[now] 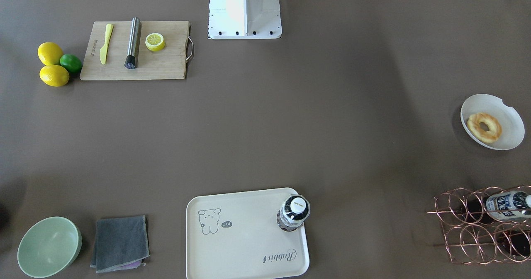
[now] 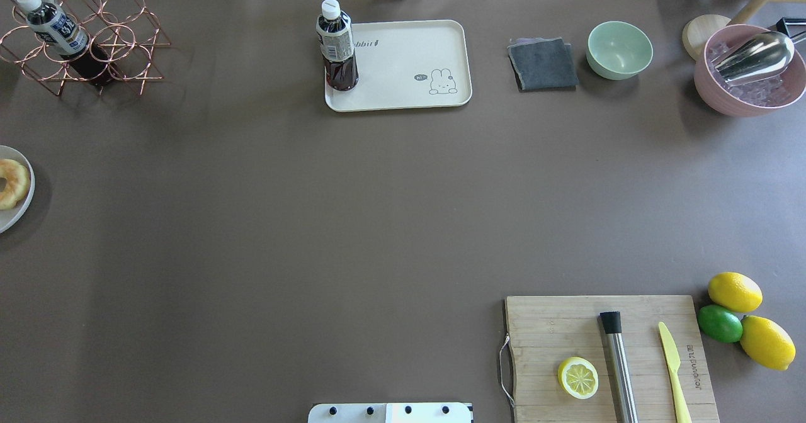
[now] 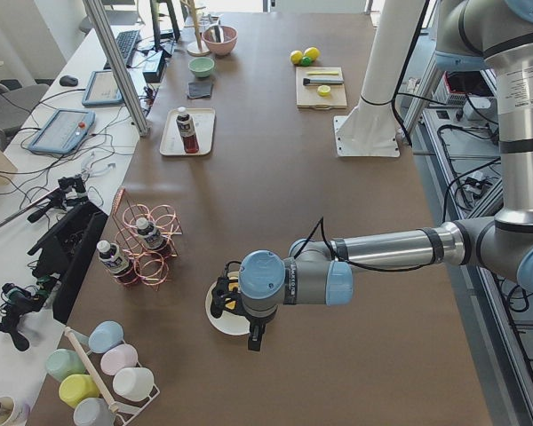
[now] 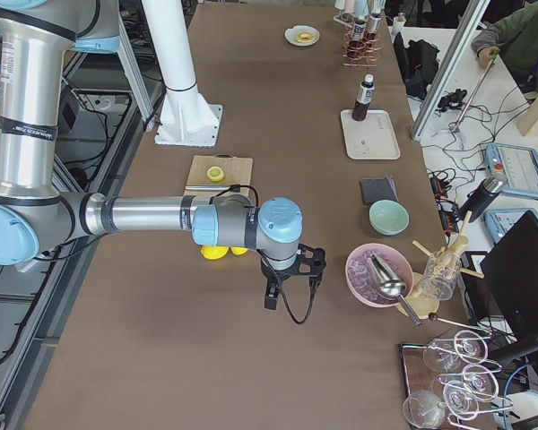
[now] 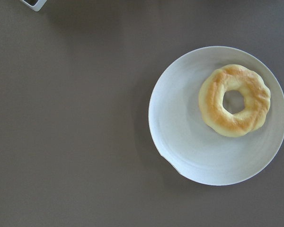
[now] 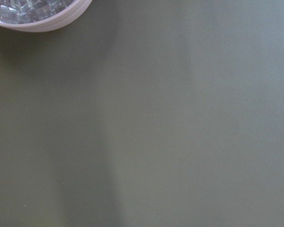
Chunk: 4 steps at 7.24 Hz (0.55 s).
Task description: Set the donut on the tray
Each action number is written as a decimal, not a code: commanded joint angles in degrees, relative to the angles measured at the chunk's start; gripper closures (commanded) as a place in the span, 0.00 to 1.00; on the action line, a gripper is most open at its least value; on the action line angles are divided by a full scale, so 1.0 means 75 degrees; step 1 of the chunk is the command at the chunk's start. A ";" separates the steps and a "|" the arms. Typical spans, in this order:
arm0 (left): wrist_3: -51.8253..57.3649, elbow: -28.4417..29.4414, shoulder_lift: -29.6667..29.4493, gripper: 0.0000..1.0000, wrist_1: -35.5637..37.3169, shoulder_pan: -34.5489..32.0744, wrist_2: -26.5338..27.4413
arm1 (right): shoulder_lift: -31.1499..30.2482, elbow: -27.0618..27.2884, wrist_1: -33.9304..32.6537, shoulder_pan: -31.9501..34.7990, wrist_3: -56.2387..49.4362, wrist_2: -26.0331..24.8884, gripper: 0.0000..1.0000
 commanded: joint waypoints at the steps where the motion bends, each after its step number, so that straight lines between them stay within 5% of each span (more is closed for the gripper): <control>1: -0.0016 -0.0034 -0.0063 0.02 -0.0022 -0.0007 -0.0006 | -0.0001 0.0004 0.0001 0.0010 0.0000 0.0000 0.00; 4: -0.0075 -0.0022 -0.0122 0.02 -0.0315 -0.0018 -0.0041 | -0.0001 0.0016 0.0001 0.0010 0.0012 0.0000 0.00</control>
